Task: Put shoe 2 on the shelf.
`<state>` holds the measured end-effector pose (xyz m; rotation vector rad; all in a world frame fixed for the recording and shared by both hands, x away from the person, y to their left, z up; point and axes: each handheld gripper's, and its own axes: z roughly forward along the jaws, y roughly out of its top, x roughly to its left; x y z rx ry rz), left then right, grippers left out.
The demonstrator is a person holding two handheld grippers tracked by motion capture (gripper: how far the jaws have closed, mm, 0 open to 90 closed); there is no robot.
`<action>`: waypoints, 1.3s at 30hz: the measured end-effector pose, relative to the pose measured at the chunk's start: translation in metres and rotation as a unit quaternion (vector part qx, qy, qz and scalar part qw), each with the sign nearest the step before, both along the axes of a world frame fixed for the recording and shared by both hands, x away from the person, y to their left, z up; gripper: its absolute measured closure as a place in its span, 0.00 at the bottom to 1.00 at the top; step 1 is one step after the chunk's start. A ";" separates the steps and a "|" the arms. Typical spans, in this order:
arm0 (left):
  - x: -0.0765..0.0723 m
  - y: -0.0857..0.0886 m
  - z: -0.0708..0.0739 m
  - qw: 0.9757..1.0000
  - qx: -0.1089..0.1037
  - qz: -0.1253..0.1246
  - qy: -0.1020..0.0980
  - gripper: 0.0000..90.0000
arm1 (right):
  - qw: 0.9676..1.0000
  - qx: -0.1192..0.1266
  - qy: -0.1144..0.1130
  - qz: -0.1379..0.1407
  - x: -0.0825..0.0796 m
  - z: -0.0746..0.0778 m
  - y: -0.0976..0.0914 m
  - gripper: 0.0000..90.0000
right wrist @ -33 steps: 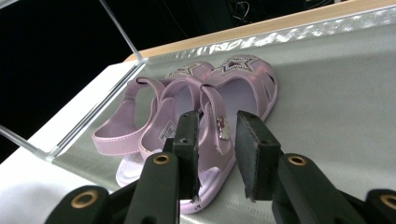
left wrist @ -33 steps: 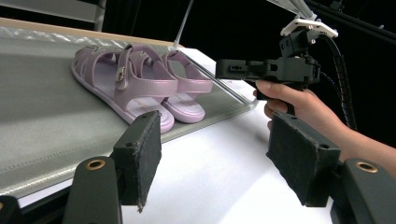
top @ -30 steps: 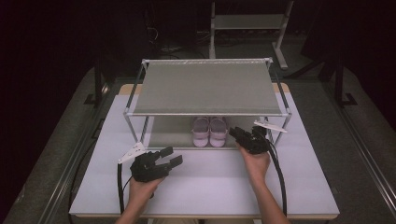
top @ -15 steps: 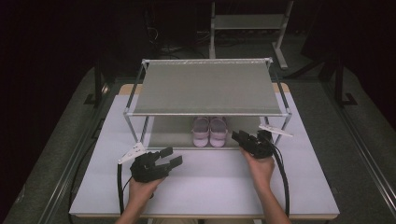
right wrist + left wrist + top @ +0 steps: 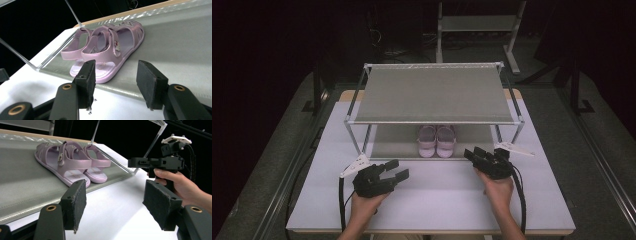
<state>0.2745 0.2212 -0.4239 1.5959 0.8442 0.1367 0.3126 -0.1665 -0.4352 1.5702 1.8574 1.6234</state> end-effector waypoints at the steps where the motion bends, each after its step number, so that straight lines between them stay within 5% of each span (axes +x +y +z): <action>1: 0.000 0.000 0.000 1.000 0.001 -0.001 0.000 0.38 | 1.000 -0.001 -0.001 0.000 -0.002 0.000 -0.002 0.54; 39: 0.000 0.004 0.002 1.000 -0.001 0.007 -0.003 0.38 | 0.999 -0.005 0.013 0.036 -0.032 0.002 -0.026 0.49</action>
